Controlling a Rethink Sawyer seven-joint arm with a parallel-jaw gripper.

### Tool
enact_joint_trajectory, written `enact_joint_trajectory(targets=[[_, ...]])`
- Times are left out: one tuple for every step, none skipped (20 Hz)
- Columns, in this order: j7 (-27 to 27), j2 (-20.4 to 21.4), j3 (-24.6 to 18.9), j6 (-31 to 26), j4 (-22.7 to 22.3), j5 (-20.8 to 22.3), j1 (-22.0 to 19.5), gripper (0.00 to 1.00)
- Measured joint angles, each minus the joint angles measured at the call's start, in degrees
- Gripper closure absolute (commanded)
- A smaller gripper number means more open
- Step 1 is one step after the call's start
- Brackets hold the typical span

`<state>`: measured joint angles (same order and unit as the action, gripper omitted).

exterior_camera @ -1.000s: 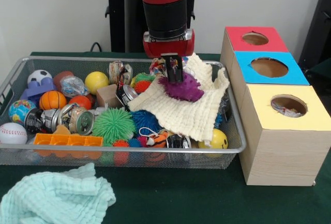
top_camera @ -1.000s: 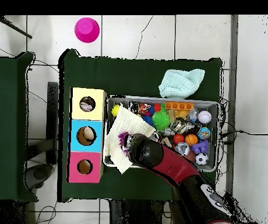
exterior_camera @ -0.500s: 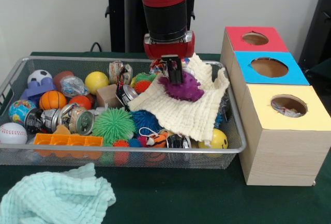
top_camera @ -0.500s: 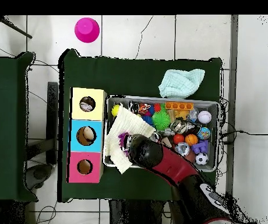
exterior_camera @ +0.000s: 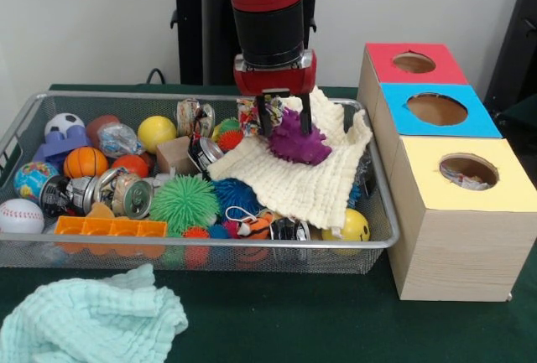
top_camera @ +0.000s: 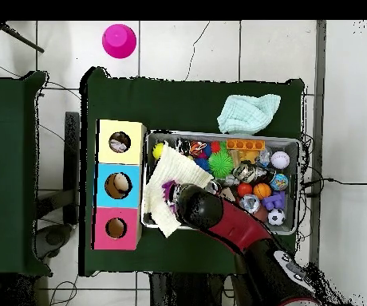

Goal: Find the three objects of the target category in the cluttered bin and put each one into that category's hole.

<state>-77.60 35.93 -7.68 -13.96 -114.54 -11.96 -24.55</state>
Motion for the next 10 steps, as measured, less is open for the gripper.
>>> enact_joint_trajectory(targets=[[0.0, 0.0, 0.0, -0.3, 0.0, 0.0, 0.0, 0.0], [0.0, 0.0, 0.0, -0.6, 0.0, 0.0, 0.0, 0.0], [0.0, 0.0, 0.0, -0.7, 0.0, 0.0, 0.0, 0.0], [0.0, 0.0, 0.0, -0.9, 0.0, 0.0, 0.0, 0.0], [0.0, 0.0, 0.0, -1.1, 0.0, 0.0, 0.0, 0.0], [0.0, 0.0, 0.0, -1.2, 0.0, 0.0, 0.0, 1.0], [0.0, 0.0, 0.0, -1.3, 0.0, 0.0, 0.0, 1.0], [0.0, 0.0, 0.0, -1.4, 0.0, 0.0, 0.0, 1.0], [0.0, 0.0, 0.0, -1.4, 0.0, 0.0, 0.0, 1.0], [0.0, 0.0, 0.0, -1.4, 0.0, 0.0, 0.0, 1.0]])
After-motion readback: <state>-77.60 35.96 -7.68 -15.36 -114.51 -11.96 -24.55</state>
